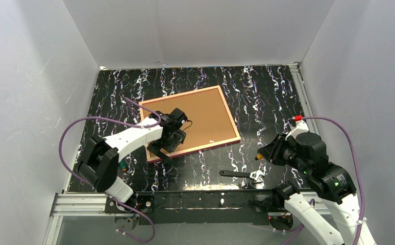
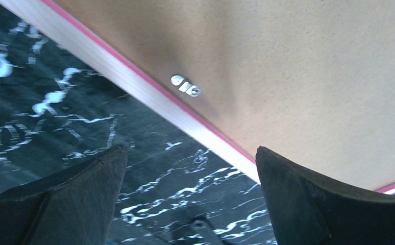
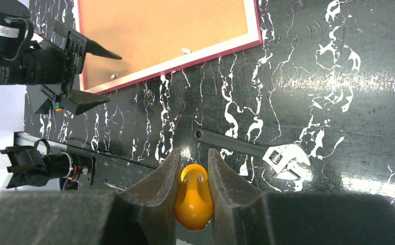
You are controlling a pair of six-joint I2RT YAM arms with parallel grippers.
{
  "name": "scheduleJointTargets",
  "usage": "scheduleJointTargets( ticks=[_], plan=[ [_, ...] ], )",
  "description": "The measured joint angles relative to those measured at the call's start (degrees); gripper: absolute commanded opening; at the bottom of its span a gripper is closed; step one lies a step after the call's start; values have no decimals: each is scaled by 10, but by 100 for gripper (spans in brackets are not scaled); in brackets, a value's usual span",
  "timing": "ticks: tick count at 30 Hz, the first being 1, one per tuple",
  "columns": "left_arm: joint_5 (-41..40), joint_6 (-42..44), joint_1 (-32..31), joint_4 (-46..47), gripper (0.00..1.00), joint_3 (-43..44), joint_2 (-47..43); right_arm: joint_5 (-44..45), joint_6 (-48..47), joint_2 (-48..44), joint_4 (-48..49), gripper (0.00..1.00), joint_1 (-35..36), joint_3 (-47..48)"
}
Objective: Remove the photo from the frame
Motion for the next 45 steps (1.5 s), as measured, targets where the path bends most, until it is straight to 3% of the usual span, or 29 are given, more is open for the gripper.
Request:
scheduleJointTargets(
  ticks=[2,7,12,18,22,25,34,38,45],
  plan=[
    [1,-28,0,32,91,-16,2,0,0,0,0,1,0,0],
    [7,-80,0,87,61,-40,26,0,0,-4,0,1,0,0],
    [11,-98,0,103,47,-47,30,0,0,-9,0,1,0,-11],
    [22,-111,-2,110,37,-63,29,-15,0,-8,2,1,0,-21],
    [29,-116,-2,118,21,-73,20,-20,0,-5,3,1,0,-23],
    [22,-114,-2,120,16,-79,13,-23,0,-4,5,1,0,-27],
    [-38,51,21,76,11,-92,-17,-33,0,26,23,1,0,-40],
    [-46,153,60,56,3,-112,-46,-45,0,62,51,1,0,-63],
    [-51,333,115,0,0,-54,-16,-55,-11,163,107,1,0,-73]
  ],
)
